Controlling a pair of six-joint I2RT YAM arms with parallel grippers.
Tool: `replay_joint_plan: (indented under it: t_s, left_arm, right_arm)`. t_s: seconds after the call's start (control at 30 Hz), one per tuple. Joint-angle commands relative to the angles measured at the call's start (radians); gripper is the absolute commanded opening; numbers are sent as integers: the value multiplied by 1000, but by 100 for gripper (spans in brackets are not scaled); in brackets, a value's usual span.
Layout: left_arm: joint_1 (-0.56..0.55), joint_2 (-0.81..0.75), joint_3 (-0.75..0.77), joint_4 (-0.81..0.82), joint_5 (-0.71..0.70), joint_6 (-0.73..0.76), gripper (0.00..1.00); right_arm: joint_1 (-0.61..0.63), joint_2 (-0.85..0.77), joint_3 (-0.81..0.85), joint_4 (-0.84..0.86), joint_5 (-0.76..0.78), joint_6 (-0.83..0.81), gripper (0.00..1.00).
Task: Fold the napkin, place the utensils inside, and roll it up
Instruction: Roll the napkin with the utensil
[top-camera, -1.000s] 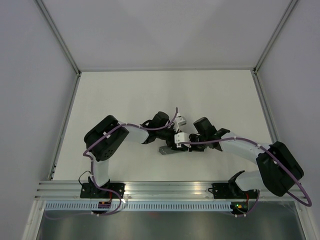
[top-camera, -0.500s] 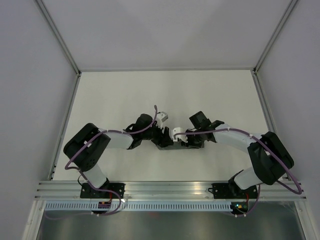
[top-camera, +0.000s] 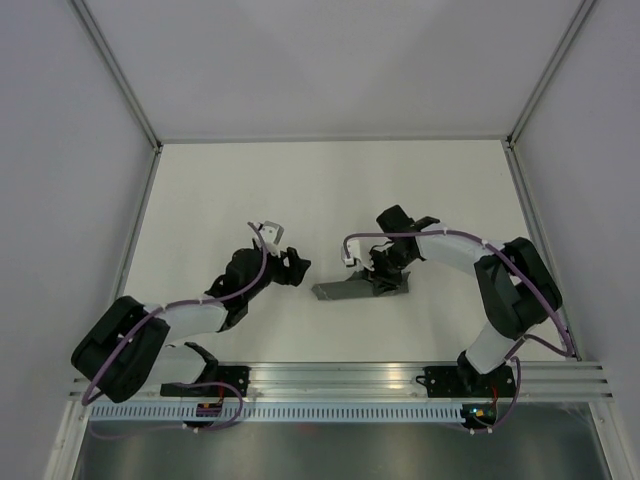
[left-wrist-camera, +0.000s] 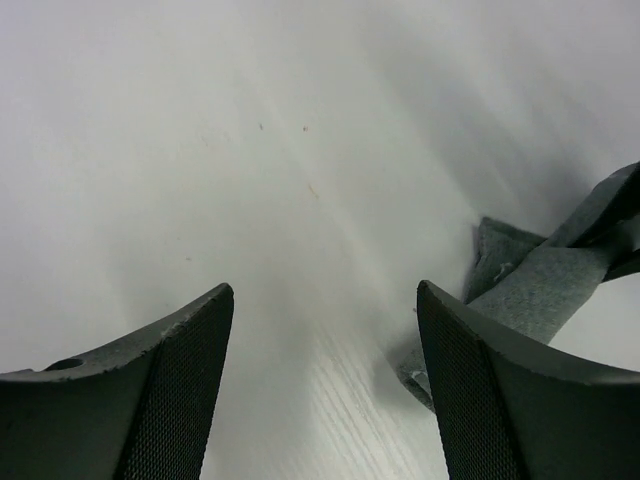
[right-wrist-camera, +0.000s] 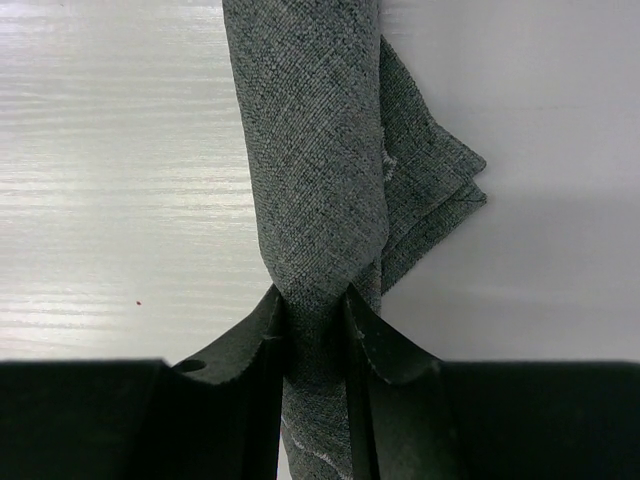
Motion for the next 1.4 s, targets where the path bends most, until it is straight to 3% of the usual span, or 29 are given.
replay_joint_plan:
  t_s: [0.0, 0.1, 0.23, 0.43, 0.7, 1.03, 1.37]
  left_arm:
    - [-9, -103, -60, 221, -59, 40, 79]
    - [-42, -153, -71, 232, -52, 145, 79]
    - [-168, -160, -31, 194, -82, 340, 80]
    - [-383, -26, 84, 85, -156, 596, 81]
    - [-505, 176, 213, -12, -119, 750, 85]
    - [-563, 366, 277, 31, -151, 857, 86]
    - [-563, 448, 316, 29, -161, 906, 85]
  right_arm:
    - [-42, 105, 37, -130, -2, -51, 11]
    - [-62, 154, 86, -170, -15, -60, 11]
    - [-73, 208, 140, -220, -22, -60, 11]
    - [-78, 266, 183, -240, -18, -48, 10]
    - [-85, 313, 217, -268, -18, -41, 10]
    - [-96, 355, 252, -300, -24, -41, 10]
    - [-116, 372, 274, -328, -24, -48, 10]
